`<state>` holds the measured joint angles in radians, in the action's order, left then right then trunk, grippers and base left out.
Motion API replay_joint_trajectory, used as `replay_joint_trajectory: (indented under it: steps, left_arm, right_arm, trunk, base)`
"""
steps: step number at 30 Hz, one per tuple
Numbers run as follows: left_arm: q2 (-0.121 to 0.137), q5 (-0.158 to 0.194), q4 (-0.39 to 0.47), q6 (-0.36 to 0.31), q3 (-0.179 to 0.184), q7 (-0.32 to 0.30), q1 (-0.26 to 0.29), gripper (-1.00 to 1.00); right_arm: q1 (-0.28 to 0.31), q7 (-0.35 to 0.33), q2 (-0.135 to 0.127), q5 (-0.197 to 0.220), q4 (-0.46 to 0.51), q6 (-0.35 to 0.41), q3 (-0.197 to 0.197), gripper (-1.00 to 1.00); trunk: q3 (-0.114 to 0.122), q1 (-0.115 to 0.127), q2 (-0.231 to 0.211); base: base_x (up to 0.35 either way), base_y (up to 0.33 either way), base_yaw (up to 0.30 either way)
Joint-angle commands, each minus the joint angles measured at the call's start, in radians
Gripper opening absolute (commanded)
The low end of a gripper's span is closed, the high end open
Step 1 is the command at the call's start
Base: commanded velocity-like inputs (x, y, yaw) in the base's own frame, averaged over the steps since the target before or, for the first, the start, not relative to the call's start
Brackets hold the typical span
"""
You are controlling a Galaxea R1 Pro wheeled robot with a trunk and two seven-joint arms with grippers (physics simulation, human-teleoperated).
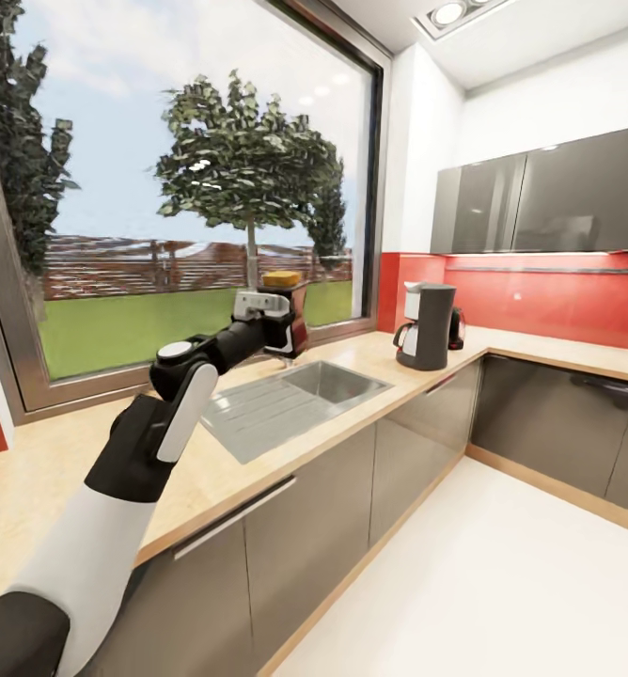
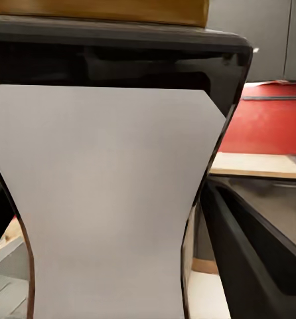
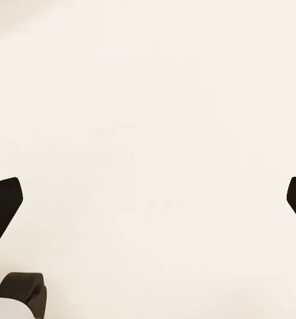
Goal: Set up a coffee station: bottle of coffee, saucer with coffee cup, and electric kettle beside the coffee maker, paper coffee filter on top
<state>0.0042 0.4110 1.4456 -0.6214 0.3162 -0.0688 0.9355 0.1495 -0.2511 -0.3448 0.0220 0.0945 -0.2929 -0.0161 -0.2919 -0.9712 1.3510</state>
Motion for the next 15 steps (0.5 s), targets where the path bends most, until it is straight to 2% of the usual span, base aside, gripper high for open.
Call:
replay_joint_trajectory:
  steps: [1,9,15]
  left_arm:
    - [0.000,-0.001,0.006,-0.004,0.000,-0.002,-0.007,-1.00]
    - [0.000,-0.001,0.012,-0.004,0.001,0.000,-0.034,-1.00]
    - [0.000,-0.003,0.006,-0.003,0.001,0.001,-0.036,-1.00]
  right_arm:
    - [0.001,-0.004,0.000,0.002,-0.001,-0.003,-0.002,1.00]
    - [0.001,-0.004,0.001,0.002,-0.001,-0.003,-0.002,1.00]
    - [0.000,-0.004,0.001,0.001,-0.001,-0.003,-0.001,1.00]
  trunk:
    - [-0.004,-0.004,0.008]
    - [-0.008,-0.008,0.015]
    - [-0.006,-0.008,0.015]
  base:
    - [0.000,0.000,0.000]
    - [0.000,0.000,-0.001]
    - [0.062,-0.081,-0.128]
